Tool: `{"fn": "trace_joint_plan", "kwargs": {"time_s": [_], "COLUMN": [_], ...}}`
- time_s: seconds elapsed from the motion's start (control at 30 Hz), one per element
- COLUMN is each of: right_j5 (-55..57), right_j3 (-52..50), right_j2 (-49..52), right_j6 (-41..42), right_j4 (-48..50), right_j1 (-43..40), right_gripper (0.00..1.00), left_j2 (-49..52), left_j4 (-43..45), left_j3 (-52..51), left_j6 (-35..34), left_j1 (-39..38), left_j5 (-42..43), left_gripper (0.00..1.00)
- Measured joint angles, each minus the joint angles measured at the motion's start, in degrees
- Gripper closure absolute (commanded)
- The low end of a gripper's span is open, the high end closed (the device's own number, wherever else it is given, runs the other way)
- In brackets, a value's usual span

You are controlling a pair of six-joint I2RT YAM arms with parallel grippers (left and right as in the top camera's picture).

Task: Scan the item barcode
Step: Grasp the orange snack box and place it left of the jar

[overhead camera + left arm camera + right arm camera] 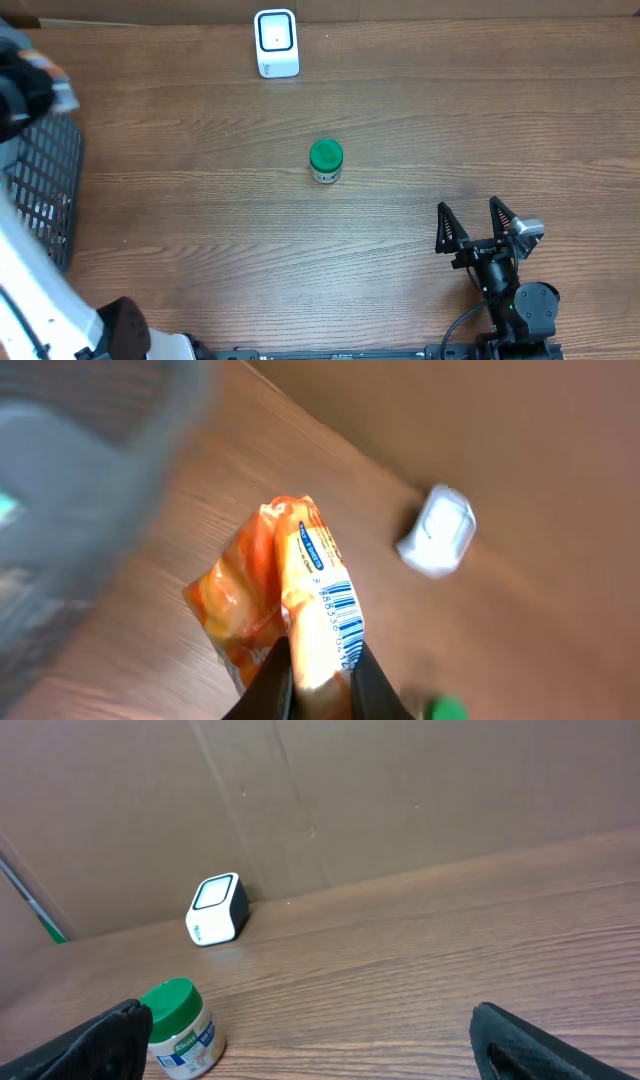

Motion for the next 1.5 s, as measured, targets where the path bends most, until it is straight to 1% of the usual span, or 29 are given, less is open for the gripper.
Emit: {"fn": "trace_joint_plan", "kwargs": {"time_s": [0.03,0.07,0.17,0.23,0.33,0.5,0.67,0.73,0.8,0.87,0.9,0.97,1.03,1.17,1.27,1.4,1.43,1.5], "right_j5": [0.0,0.0,0.0,0.0,-0.1,-0.2,-0.2,-0.2,-0.2,-0.2,-0.2,-0.2,-0.2,-0.2,-0.2,-0.2,-0.2,-0.2], "right_j3": [0.0,0.0,0.0,0.0,0.0,0.0,0.0,0.0,0.0,0.0,0.0,0.0,0.0,0.0,0.0,0.0,0.0,0.0], "right_j2": [0.0,0.0,0.0,0.0,0.0,0.0,0.0,0.0,0.0,0.0,0.0,0.0,0.0,0.0,0.0,0.0,0.0,0.0], "right_j6": [0.0,0.0,0.0,0.0,0.0,0.0,0.0,0.0,0.0,0.0,0.0,0.0,0.0,0.0,0.0,0.0,0.0,0.0], "right_j4": [0.0,0.0,0.0,0.0,0.0,0.0,0.0,0.0,0.0,0.0,0.0,0.0,0.0,0.0,0.0,0.0,0.0,0.0], "right_j1": [0.0,0.0,0.0,0.0,0.0,0.0,0.0,0.0,0.0,0.0,0.0,0.0,0.0,0.0,0.0,0.0,0.0,0.0], "right_gripper": [0.00,0.00,0.00,0.00,0.00,0.00,0.00,0.00,0.00,0.00,0.00,0.00,0.00,0.00,0.00,0.00,0.00,0.00], "left_j2": [0.4,1.4,3.2,5.0,8.4,15.0,21.5,23.5,25.2,26.5,27.1,27.6,27.7,27.7,27.7,26.6,25.6,22.5], "left_j4": [-0.6,-1.6,-1.4,0.3,3.6,7.0,8.4,8.5,8.6,8.7,8.8,9.0,9.5,10.2,8.2,5.3,4.8,3.9], "left_j3": [-0.2,-1.0,-4.9,-9.5,-15.5,-23.0,-25.7,-25.8,-25.8,-25.8,-25.8,-25.9,-25.9,-25.9,-24.7,-19.9,-18.2,-14.8], "left_j6": [0.6,1.7,2.4,3.5,5.2,8.7,10.7,11.0,11.4,12.0,12.5,12.4,12.4,12.5,11.8,9.1,8.3,6.3], "left_j1": [-3.3,-8.4,-16.9,-23.8,-31.1,-38.9,-42.6,-43.4,-44.2,-44.9,-45.2,-45.5,-45.6,-45.8,-45.8,-45.4,-45.0,-43.5], "left_j5": [-1.4,-3.8,-9.4,-12.8,-16.1,-19.9,-22.6,-23.1,-23.5,-23.8,-24.0,-24.2,-24.4,-24.9,-26.9,-29.1,-29.4,-29.9], "left_gripper": [0.96,0.96,0.96,0.96,0.96,0.96,0.95,0.93,0.85,0.68,0.63,0.56,0.54,0.53,0.52,0.37,0.35,0.26]}}
